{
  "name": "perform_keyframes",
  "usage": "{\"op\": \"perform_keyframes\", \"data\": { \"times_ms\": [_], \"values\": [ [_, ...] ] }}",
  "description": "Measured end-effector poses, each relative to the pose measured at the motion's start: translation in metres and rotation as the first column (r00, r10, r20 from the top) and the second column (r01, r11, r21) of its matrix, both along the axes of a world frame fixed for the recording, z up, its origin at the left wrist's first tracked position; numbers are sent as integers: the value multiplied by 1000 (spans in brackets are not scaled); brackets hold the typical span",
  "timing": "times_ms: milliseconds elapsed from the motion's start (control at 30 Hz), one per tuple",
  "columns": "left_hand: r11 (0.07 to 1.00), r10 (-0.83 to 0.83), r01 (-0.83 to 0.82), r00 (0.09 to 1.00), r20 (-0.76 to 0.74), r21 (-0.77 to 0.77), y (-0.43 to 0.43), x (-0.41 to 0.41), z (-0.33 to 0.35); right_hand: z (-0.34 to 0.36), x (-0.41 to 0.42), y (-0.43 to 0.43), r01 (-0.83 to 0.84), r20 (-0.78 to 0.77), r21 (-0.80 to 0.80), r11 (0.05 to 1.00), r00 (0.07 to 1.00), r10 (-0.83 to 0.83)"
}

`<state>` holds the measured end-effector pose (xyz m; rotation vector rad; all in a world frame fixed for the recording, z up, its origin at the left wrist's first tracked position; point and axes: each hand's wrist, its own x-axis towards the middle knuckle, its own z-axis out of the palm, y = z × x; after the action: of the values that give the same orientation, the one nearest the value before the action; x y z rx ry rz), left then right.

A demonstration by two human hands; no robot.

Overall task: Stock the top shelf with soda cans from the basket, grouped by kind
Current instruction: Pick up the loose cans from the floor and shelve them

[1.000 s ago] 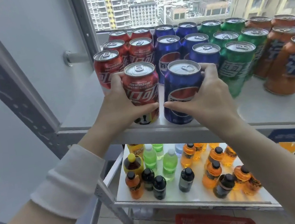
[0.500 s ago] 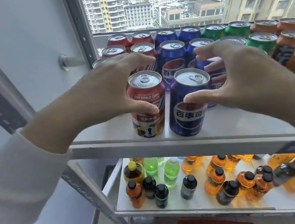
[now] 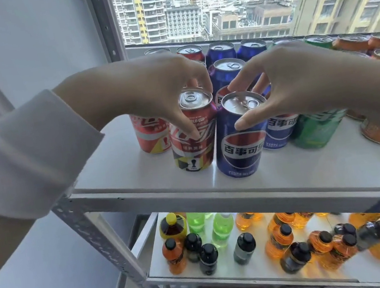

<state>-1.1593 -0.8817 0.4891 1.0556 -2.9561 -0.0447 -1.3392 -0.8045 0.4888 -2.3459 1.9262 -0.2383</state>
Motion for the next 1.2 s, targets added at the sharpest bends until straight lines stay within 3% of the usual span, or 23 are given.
{"op": "perform_keyframes", "data": {
  "times_ms": [500, 1000, 1200],
  "values": [
    [999, 30, -30, 999, -12, -20, -36, -14, -4, -5, -12, -46, 94, 112, -32, 995, 990, -90],
    [998, 56, -56, 998, -26, -9, -35, -14, -11, -8, -12, -42, 100, 83, -60, 993, 992, -95],
    [992, 73, -74, 997, -11, -99, -28, -9, -13, -11, -6, -35, 113, 75, -133, 985, 992, -103]
  ]
}}
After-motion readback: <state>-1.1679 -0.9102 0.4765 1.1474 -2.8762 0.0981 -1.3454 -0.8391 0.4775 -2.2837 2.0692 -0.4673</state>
